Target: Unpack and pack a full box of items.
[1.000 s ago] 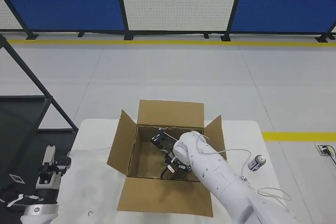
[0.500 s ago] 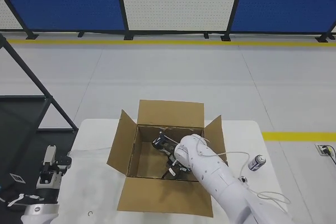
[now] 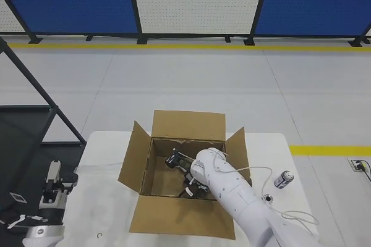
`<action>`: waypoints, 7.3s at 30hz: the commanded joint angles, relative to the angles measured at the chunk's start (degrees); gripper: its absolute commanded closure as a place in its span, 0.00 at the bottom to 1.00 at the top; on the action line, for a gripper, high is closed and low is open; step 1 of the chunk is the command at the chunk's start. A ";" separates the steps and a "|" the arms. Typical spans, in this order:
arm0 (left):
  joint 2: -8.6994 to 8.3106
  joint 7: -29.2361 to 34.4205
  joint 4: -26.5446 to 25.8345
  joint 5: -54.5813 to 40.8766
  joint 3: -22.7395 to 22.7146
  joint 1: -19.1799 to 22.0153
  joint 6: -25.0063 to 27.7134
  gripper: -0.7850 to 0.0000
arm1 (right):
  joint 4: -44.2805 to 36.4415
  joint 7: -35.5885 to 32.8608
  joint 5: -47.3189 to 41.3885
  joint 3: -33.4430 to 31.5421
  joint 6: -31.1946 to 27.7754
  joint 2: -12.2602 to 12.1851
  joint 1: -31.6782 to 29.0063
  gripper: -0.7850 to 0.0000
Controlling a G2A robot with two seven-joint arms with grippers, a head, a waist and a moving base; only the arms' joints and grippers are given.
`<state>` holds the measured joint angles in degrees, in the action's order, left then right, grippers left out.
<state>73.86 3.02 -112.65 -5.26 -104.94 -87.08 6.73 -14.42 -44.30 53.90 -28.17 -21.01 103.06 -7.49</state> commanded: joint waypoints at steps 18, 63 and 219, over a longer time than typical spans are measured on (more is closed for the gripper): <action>0.05 -0.08 0.36 -0.21 -0.28 0.18 -0.01 0.00 | 2.77 -0.21 -0.41 -1.25 2.83 1.53 0.04 1.00; 0.04 1.81 1.68 2.82 4.60 4.50 -1.40 0.00 | -40.09 1.40 2.12 -18.49 -7.23 -16.34 -10.35 1.00; -3.79 33.89 0.88 -2.19 1.17 5.08 0.68 0.00 | -86.53 -13.70 -39.77 -60.39 2.72 -36.70 -51.57 0.00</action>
<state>70.11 36.94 -111.76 -7.40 -103.74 -81.89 7.33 -100.88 -58.31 12.52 -89.04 -18.73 66.40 -59.46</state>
